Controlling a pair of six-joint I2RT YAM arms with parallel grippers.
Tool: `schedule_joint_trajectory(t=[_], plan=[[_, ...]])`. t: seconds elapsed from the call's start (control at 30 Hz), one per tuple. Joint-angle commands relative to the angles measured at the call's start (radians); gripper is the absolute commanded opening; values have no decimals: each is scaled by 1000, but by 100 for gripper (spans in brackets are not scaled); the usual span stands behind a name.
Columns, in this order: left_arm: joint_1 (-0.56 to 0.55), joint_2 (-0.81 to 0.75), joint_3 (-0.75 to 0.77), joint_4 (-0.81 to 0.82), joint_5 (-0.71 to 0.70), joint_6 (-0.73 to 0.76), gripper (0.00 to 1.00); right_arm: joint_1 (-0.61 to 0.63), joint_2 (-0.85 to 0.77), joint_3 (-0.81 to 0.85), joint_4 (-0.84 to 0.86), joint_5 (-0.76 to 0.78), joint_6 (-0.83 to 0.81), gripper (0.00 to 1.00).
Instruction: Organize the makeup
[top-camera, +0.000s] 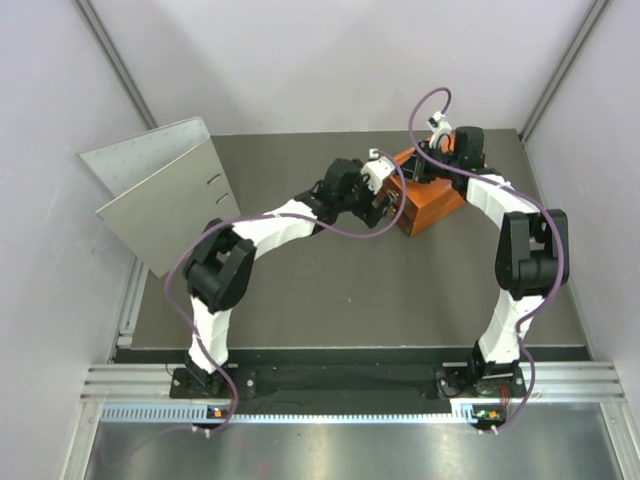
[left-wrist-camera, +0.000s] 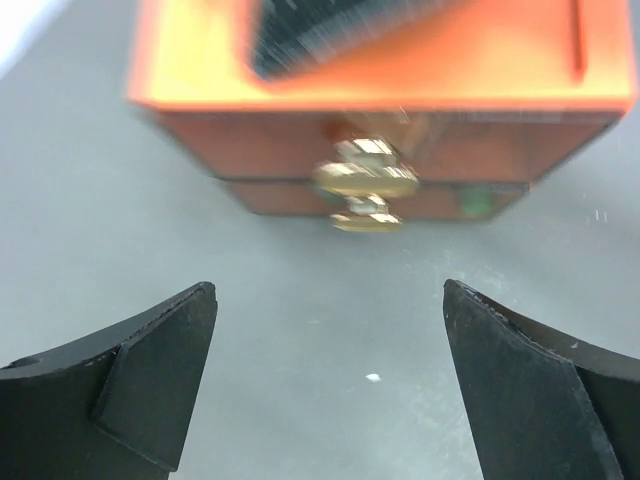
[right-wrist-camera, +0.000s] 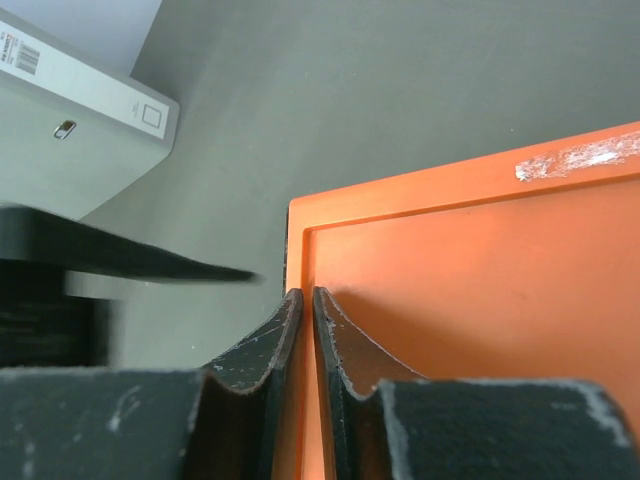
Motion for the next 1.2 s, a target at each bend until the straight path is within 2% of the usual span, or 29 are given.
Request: schedule_joint_trajectory(t=[0.0, 0.1, 0.13, 0.33, 0.57, 0.7, 0.9, 1.03, 1.17], plan=[[9, -173, 2, -51, -145, 19, 99, 12, 81, -100, -389, 195, -85, 14], [24, -236, -8, -126, -173, -2, 99, 14, 22, -67, -414, 231, -97, 21], [38, -272, -17, -134, -173, -13, 99, 17, 5, -40, -425, 240, -106, 26], [116, -401, -99, -184, -173, -81, 99, 24, -107, 77, -483, 298, -132, 41], [167, -466, -130, -299, -265, -82, 99, 60, -235, 138, -517, 363, -155, 52], [199, -492, -191, -295, -233, -136, 99, 138, -299, 123, -537, 441, -208, 56], [238, -501, -255, -301, -151, -240, 99, 277, -391, 36, -489, 453, -215, 69], [239, -504, -292, -306, -151, -252, 99, 340, -382, -10, -463, 421, -198, 74], [241, -515, -332, -312, -173, -254, 99, 400, -304, -31, -469, 383, -198, 78]])
